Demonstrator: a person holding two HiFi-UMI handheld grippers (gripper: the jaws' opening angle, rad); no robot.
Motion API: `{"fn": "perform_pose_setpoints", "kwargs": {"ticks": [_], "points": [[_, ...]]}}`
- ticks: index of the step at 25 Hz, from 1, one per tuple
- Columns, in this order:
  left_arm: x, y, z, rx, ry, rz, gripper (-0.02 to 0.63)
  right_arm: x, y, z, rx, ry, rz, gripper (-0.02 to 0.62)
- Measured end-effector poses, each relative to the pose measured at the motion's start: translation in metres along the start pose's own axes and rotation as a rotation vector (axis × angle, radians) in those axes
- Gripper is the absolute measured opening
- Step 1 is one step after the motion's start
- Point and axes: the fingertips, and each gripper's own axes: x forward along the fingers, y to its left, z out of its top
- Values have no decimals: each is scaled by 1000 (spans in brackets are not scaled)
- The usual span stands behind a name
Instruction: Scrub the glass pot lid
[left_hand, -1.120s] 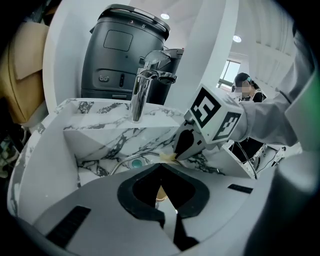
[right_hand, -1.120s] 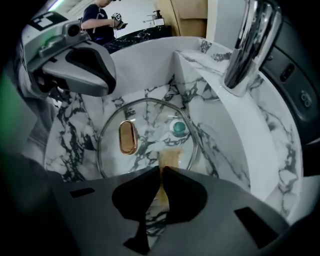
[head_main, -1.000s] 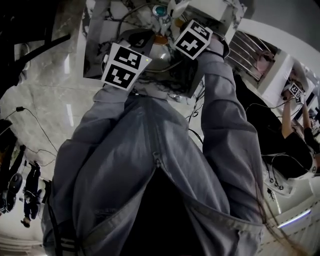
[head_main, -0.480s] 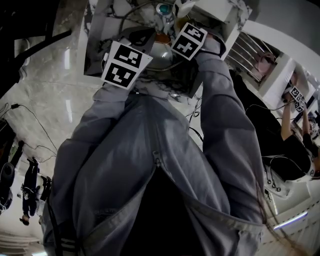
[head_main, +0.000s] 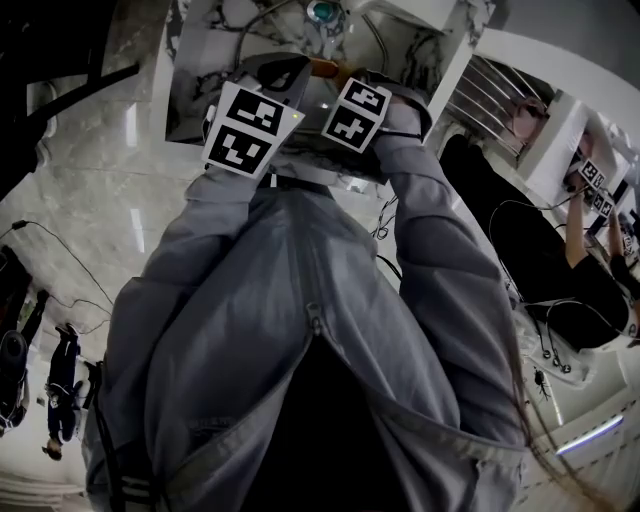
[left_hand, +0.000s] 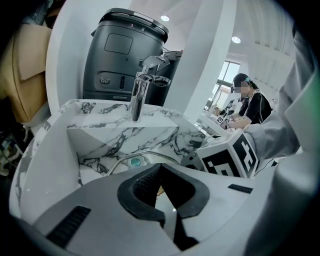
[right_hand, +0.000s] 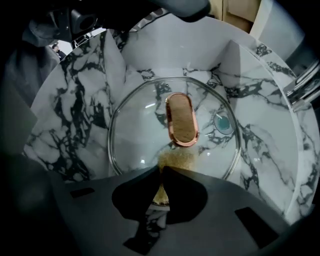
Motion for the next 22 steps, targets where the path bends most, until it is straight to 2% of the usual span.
{"fn": "perform_pose_setpoints", "kwargs": {"ticks": [7, 11, 16, 22], "points": [[-19, -19, -13, 9, -15, -1, 15, 4, 63, -4, 28, 14, 119, 46], [-34, -26, -17, 14, -25, 0, 15, -8, 84, -3, 88, -6, 179, 46], [-53, -28, -16, 18, -45, 10, 15, -40, 91, 4, 125, -41, 169, 46], [-80, -44, -3, 71, -62, 3, 15, -93, 100, 10, 164, -108, 95, 44]]}}
